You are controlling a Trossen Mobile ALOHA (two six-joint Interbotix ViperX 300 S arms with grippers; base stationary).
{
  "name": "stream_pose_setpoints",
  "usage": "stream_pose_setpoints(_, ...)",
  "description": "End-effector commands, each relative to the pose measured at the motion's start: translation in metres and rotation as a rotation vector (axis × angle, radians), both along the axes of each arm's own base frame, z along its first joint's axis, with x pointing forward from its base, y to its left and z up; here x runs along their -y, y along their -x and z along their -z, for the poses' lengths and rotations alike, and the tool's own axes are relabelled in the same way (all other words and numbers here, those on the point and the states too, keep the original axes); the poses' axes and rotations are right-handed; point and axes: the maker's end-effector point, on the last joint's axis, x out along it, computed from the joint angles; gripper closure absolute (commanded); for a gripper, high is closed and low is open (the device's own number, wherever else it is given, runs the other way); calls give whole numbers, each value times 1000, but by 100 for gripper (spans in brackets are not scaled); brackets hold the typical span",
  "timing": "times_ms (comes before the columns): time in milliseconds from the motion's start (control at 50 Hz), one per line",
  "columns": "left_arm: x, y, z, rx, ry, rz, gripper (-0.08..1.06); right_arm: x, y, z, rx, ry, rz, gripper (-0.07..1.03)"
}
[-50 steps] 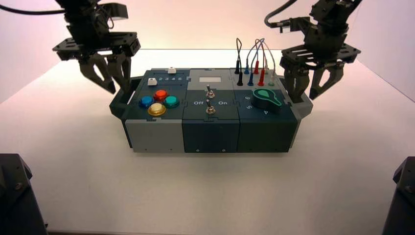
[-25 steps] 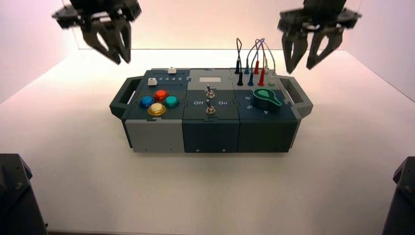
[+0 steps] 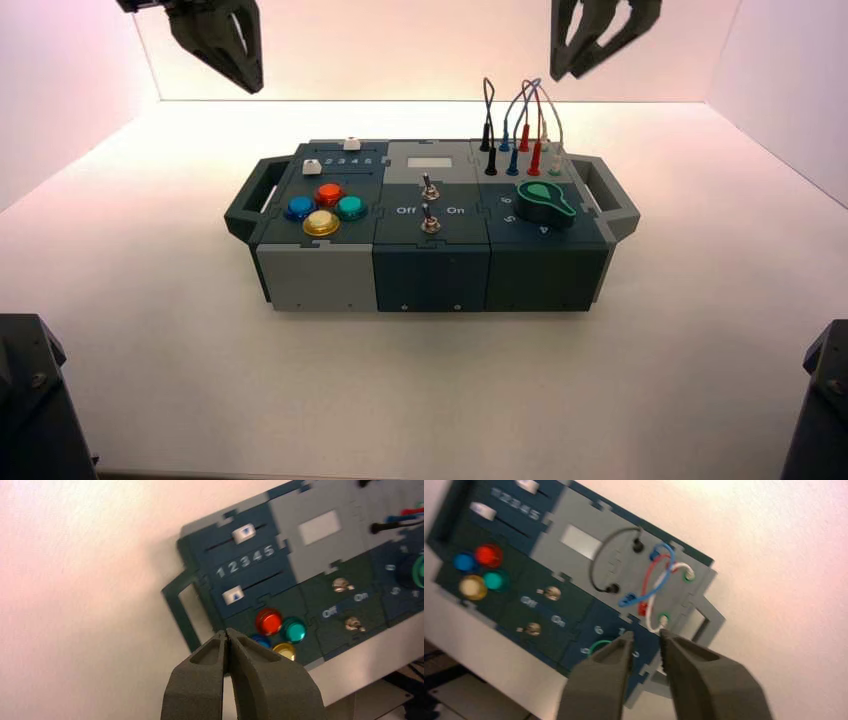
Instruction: Move the box closer.
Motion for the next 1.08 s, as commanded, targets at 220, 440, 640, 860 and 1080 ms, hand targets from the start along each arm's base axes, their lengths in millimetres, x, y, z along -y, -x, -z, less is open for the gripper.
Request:
stream_pose_setpoints(220, 10, -2, -40, 172, 89, 55, 100, -10, 5, -25, 87, -90, -35, 75)
stream_pose_setpoints(440, 10, 0, -45, 190, 98, 50, 100, -2, 18, -29, 105, -79, -56, 75)
stream_pose_setpoints(640, 10, 1, -49, 204, 102, 51, 100, 2, 27, -32, 114, -80, -60, 75)
stream_pose_setpoints(860, 8, 3, -53, 229, 111, 32, 100, 7, 40, -30, 114, -81, -62, 75)
stream_pose_setpoints(1080, 8, 2, -59, 258, 117, 28, 100, 7, 38, -33, 116, -82, -61, 75)
